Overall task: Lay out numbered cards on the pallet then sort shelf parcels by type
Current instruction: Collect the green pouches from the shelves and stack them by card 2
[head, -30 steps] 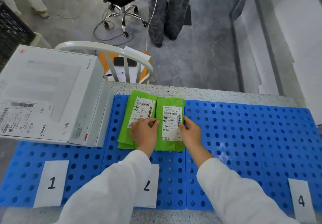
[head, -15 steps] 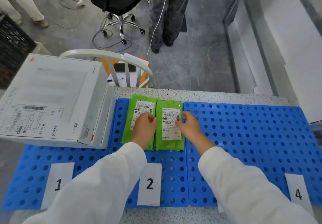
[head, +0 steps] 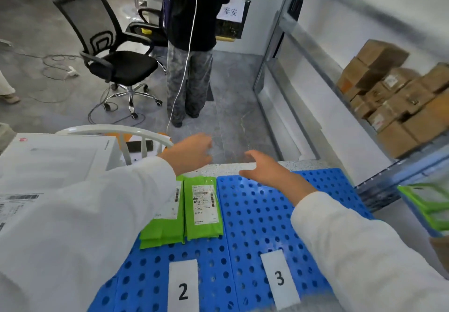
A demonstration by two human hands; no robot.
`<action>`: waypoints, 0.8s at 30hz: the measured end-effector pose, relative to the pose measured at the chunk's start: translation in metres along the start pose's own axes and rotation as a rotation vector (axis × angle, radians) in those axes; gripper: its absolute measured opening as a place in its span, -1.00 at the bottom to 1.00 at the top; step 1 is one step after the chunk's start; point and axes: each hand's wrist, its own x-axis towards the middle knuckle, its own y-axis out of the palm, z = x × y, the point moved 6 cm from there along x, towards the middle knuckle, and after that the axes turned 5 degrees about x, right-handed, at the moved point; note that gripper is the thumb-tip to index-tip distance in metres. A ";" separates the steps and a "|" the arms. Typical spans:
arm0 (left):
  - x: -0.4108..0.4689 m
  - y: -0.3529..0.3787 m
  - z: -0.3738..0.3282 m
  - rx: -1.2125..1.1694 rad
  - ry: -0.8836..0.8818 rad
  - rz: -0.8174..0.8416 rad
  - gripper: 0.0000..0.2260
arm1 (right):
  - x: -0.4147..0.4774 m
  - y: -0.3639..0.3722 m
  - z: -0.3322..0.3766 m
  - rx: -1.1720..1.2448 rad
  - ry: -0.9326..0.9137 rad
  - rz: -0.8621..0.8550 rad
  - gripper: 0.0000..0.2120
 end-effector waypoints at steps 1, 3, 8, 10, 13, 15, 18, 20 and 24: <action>0.003 -0.006 -0.015 0.036 0.056 -0.018 -0.71 | -0.007 -0.008 -0.008 0.005 0.026 -0.011 -0.31; 0.011 -0.009 -0.046 0.107 0.136 -0.003 -0.66 | -0.023 -0.026 -0.026 -0.018 0.061 -0.057 -0.30; 0.022 -0.002 -0.135 0.165 0.328 0.032 -0.56 | -0.076 -0.067 -0.068 -0.023 0.130 -0.127 -0.26; 0.019 -0.003 -0.178 0.123 0.385 0.046 -0.54 | -0.106 -0.087 -0.086 -0.019 0.157 -0.139 -0.24; 0.010 -0.008 -0.242 0.097 0.449 0.035 -0.57 | -0.154 -0.121 -0.111 -0.030 0.169 -0.213 -0.25; -0.002 -0.010 -0.291 0.084 0.503 0.023 -0.58 | -0.194 -0.145 -0.131 -0.027 0.187 -0.271 -0.27; -0.024 -0.006 -0.361 0.108 0.590 0.014 -0.60 | -0.250 -0.171 -0.161 -0.025 0.223 -0.317 -0.26; -0.038 0.003 -0.410 0.143 0.663 0.020 -0.60 | -0.291 -0.185 -0.182 -0.002 0.244 -0.355 -0.25; -0.063 0.019 -0.490 0.221 0.747 0.030 -0.62 | -0.359 -0.200 -0.226 0.010 0.294 -0.436 -0.27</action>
